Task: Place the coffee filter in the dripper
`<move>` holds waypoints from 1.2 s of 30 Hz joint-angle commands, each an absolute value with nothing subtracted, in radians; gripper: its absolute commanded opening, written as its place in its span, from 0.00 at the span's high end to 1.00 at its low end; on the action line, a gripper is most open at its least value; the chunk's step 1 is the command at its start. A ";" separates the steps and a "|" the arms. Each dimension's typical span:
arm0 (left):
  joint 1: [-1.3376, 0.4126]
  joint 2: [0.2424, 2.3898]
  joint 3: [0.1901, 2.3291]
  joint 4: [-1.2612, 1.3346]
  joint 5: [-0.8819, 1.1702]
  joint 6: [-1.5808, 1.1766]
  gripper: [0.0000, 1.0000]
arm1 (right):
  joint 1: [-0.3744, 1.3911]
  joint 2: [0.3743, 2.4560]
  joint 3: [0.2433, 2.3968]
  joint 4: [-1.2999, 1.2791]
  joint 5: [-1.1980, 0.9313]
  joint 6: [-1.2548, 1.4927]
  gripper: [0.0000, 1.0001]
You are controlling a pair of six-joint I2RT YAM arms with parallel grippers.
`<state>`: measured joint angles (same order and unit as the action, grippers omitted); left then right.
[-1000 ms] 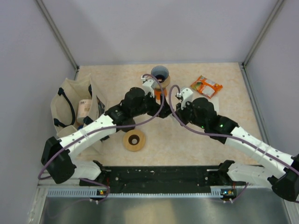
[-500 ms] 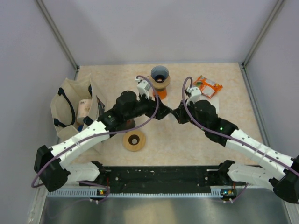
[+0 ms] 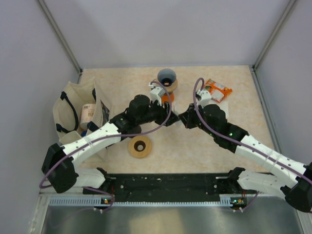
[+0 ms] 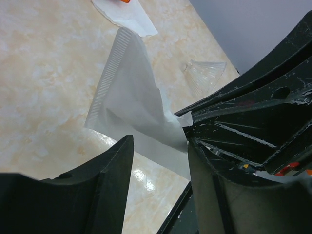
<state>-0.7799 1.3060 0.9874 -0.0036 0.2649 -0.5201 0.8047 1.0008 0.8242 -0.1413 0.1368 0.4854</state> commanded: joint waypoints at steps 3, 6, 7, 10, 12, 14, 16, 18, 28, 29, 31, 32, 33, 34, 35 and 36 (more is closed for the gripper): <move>-0.784 1.304 1.032 0.037 0.267 -0.505 0.57 | 0.815 0.986 0.859 -0.089 0.129 0.514 1.00; -0.784 1.302 1.034 0.028 0.224 -0.515 0.69 | 0.813 0.989 0.861 -0.087 0.101 0.502 1.00; -0.785 1.305 1.035 0.025 0.216 -0.518 0.73 | 0.815 0.992 0.861 -0.089 0.098 0.499 1.00; -0.784 1.304 1.037 0.021 0.213 -0.522 0.80 | 0.813 1.000 0.859 -0.107 0.098 0.491 1.00; -0.784 1.305 1.042 0.012 0.207 -0.523 0.86 | 0.815 1.002 0.858 -0.115 0.097 0.483 1.00; -0.787 1.308 1.042 0.012 0.204 -0.525 0.97 | 0.813 1.003 0.853 -0.117 0.092 0.474 1.00; -0.785 1.310 1.040 0.012 0.206 -0.523 1.00 | 0.812 1.002 0.848 -0.115 0.098 0.468 1.00; -0.785 1.310 1.042 0.008 0.206 -0.519 1.00 | 0.813 1.002 0.845 -0.118 0.123 0.469 1.00; -0.785 1.287 1.040 -0.069 0.156 -0.496 1.00 | 0.813 1.003 0.853 -0.175 0.310 0.468 0.99; -0.785 1.282 1.040 -0.075 0.150 -0.492 1.00 | 0.813 1.005 0.856 -0.181 0.328 0.469 1.00; -0.787 1.282 1.040 -0.089 0.137 -0.489 1.00 | 0.813 1.011 0.857 -0.192 0.347 0.468 1.00; -0.784 1.281 1.040 -0.094 0.133 -0.488 1.00 | 0.813 1.009 0.859 -0.193 0.357 0.468 1.00; -0.785 1.281 1.039 -0.098 0.132 -0.486 1.00 | 0.813 1.012 0.858 -0.192 0.365 0.466 1.00; -0.785 1.281 1.043 -0.104 0.129 -0.485 1.00 | 0.813 1.011 0.856 -0.192 0.373 0.463 1.00; -0.787 1.281 1.045 -0.113 0.120 -0.483 1.00 | 0.813 1.012 0.856 -0.193 0.386 0.462 1.00; -0.785 1.278 1.046 -0.124 0.112 -0.483 1.00 | 0.813 1.011 0.856 -0.198 0.400 0.465 1.00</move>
